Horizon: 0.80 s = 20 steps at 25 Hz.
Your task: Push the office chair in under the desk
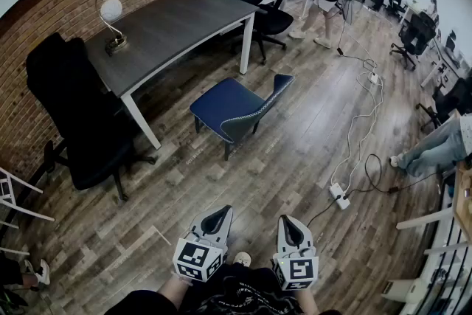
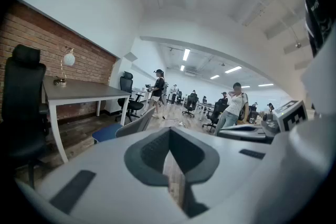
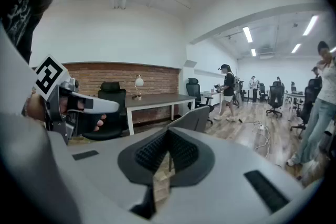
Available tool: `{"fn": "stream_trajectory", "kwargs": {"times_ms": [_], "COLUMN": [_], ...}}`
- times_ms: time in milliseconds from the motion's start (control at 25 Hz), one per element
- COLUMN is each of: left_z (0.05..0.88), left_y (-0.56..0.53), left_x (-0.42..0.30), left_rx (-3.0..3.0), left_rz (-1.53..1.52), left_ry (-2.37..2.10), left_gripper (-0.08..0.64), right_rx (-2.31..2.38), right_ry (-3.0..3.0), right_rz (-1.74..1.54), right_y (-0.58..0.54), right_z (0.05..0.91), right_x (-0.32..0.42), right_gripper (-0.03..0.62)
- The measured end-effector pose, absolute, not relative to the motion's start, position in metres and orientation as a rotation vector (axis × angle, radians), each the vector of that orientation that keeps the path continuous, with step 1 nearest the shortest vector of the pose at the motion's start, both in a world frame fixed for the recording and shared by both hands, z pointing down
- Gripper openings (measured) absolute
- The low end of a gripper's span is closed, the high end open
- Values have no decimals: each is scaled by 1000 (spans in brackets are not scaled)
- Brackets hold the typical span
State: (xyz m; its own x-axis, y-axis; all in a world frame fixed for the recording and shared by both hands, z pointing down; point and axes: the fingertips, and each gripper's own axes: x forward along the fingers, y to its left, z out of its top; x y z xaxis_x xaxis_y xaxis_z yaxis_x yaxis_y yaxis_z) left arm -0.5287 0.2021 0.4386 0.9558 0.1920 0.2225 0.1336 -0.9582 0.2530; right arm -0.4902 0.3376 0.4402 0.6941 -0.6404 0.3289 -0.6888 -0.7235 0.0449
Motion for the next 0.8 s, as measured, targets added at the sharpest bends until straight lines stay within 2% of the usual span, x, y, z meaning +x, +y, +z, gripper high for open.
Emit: {"fn": "stream_trajectory", "kwargs": {"times_ms": [800], "left_z": [455], "left_y": [139], "left_x": [-469], "left_rx": [2853], "left_rz": [374], "left_ry": [296], "left_gripper": [6], "right_rx": [2854], "right_ry": [-962], "right_rz": [451], "right_y": [296], "right_z": [461], "right_x": [-445], "right_gripper": [5]}}
